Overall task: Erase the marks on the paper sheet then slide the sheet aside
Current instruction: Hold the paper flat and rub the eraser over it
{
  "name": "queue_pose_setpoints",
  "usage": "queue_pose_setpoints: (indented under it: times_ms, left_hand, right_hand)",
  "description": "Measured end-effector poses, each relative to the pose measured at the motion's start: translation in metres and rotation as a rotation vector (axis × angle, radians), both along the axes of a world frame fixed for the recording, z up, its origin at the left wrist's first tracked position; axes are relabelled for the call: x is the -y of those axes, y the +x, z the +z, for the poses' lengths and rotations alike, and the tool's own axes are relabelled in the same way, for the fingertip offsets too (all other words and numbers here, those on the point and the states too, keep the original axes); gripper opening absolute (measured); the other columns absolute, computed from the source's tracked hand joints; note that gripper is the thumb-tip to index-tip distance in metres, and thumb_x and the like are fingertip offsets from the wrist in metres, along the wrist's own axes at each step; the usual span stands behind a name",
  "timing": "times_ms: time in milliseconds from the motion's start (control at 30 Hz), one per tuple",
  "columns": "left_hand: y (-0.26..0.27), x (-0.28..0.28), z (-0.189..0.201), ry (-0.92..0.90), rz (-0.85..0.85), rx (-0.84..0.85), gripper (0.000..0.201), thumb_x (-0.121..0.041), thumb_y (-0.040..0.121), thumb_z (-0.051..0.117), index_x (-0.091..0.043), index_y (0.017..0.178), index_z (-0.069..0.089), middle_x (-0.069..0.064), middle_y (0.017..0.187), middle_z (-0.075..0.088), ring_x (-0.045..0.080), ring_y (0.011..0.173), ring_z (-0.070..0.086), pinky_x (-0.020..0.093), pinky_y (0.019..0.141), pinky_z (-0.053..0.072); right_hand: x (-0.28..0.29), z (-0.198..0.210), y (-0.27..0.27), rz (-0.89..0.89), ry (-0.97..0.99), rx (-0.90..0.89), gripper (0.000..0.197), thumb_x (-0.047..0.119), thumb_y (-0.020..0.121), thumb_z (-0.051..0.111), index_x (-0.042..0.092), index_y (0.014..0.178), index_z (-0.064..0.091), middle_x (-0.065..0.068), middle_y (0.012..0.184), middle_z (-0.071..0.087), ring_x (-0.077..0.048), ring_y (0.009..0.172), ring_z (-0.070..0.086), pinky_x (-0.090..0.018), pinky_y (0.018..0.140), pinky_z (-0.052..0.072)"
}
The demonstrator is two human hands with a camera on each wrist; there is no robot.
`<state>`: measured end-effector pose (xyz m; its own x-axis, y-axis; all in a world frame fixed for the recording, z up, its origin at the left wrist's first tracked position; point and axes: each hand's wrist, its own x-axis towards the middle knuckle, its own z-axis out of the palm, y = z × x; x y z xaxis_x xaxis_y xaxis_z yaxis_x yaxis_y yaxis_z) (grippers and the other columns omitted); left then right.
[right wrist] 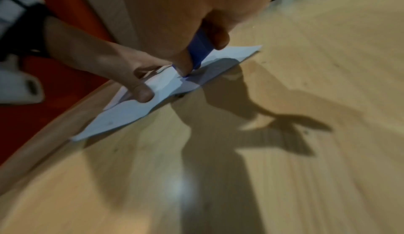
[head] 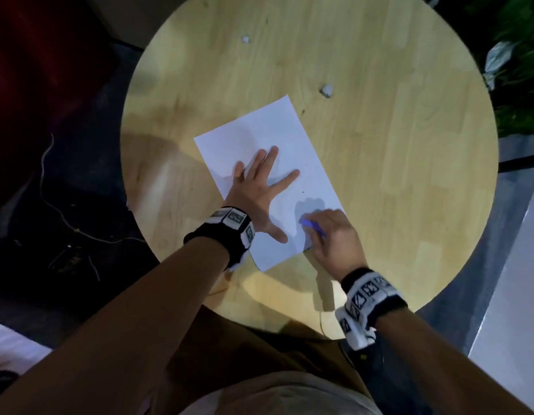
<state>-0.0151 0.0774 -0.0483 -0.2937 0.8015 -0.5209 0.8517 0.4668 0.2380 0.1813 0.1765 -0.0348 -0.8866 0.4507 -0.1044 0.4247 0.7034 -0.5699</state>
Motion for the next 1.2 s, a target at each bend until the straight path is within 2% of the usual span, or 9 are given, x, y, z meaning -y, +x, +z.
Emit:
queue_pose_setpoints:
  times_ms: [100,267,433,600,767,867,967,1067,1200]
  left_hand:
    - [-0.001,-0.003,0.0,-0.013,0.004,0.033,0.142,-0.084,0.041,0.077,-0.055,0.153,-0.006,0.008,0.159,-0.039,0.034,0.149,-0.029,0.066,0.118,-0.002]
    - [-0.001,-0.003,0.002,-0.025,0.008,0.044,0.143,-0.085,0.042,0.076,-0.055,0.154,-0.007,0.006,0.158,-0.04,0.033,0.149,-0.03,0.066,0.118,-0.003]
    - [0.0,-0.005,0.004,-0.043,0.011,0.021,0.143,-0.085,0.042,0.076,-0.055,0.153,-0.007,0.006,0.158,-0.04,0.033,0.149,-0.028,0.065,0.118,-0.001]
    - [0.001,-0.005,0.006,-0.058,0.001,0.016,0.143,-0.085,0.043,0.076,-0.054,0.153,-0.01,0.007,0.158,-0.04,0.033,0.149,-0.029,0.065,0.118,-0.001]
    - [0.002,-0.006,0.006,-0.054,0.022,0.025,0.142,-0.084,0.045,0.077,-0.054,0.154,-0.008,0.006,0.158,-0.04,0.032,0.149,-0.029,0.065,0.118,-0.002]
    - [0.007,-0.008,0.005,-0.052,0.047,0.014,0.142,-0.085,0.046,0.076,-0.052,0.154,-0.011,0.008,0.158,-0.04,0.033,0.149,-0.029,0.066,0.118,0.0]
    - [0.011,-0.009,0.004,-0.05,0.054,-0.014,0.143,-0.086,0.046,0.075,-0.052,0.154,-0.012,0.01,0.159,-0.038,0.035,0.15,-0.026,0.066,0.117,0.002]
    - [0.012,-0.009,0.005,-0.041,0.071,0.001,0.141,-0.085,0.046,0.076,-0.053,0.154,-0.01,0.009,0.159,-0.038,0.033,0.15,-0.027,0.066,0.118,0.001]
    - [0.011,-0.009,0.003,-0.053,0.059,-0.018,0.141,-0.086,0.047,0.074,-0.052,0.154,-0.012,0.01,0.159,-0.038,0.035,0.15,-0.025,0.066,0.117,0.003]
  right_hand:
    - [-0.012,0.0,-0.011,0.015,-0.001,0.008,0.014,0.01,0.087,0.063,0.012,0.099,0.069,-0.004,0.091,0.066,-0.025,0.087,0.054,-0.035,0.072,0.047]
    - [-0.025,-0.013,-0.042,-0.144,0.003,-0.045,0.014,0.008,0.086,0.061,0.012,0.097,0.069,-0.006,0.088,0.065,-0.026,0.088,0.053,-0.033,0.073,0.045]
    - [-0.001,0.001,-0.018,0.079,-0.046,0.021,0.017,0.019,0.09,0.057,0.015,0.101,0.069,-0.001,0.096,0.066,-0.021,0.091,0.051,-0.033,0.071,0.046]
    - [-0.032,-0.014,-0.042,-0.12,0.02,-0.032,0.013,0.013,0.087,0.061,0.013,0.097,0.069,-0.005,0.089,0.065,-0.025,0.089,0.053,-0.037,0.07,0.048]
    - [0.0,0.003,-0.016,0.113,-0.05,0.031,0.015,0.018,0.09,0.057,0.015,0.1,0.068,-0.001,0.094,0.065,-0.021,0.086,0.051,-0.036,0.07,0.047]
    - [-0.032,-0.006,-0.042,-0.008,0.034,-0.012,0.013,0.014,0.087,0.061,0.013,0.097,0.07,-0.004,0.088,0.066,-0.024,0.086,0.053,-0.036,0.069,0.047]
    - [-0.021,-0.009,-0.038,-0.102,0.009,-0.026,0.016,0.01,0.084,0.062,0.011,0.098,0.069,-0.007,0.089,0.065,-0.026,0.088,0.053,-0.034,0.071,0.047]
    - [0.006,0.001,-0.015,0.085,-0.054,0.027,0.019,0.012,0.084,0.06,0.011,0.1,0.069,-0.005,0.093,0.065,-0.025,0.087,0.053,-0.034,0.072,0.046]
    - [-0.034,-0.004,-0.05,0.024,-0.003,0.018,0.015,0.014,0.086,0.06,0.012,0.097,0.071,-0.005,0.088,0.067,-0.026,0.086,0.054,-0.023,0.074,0.039]
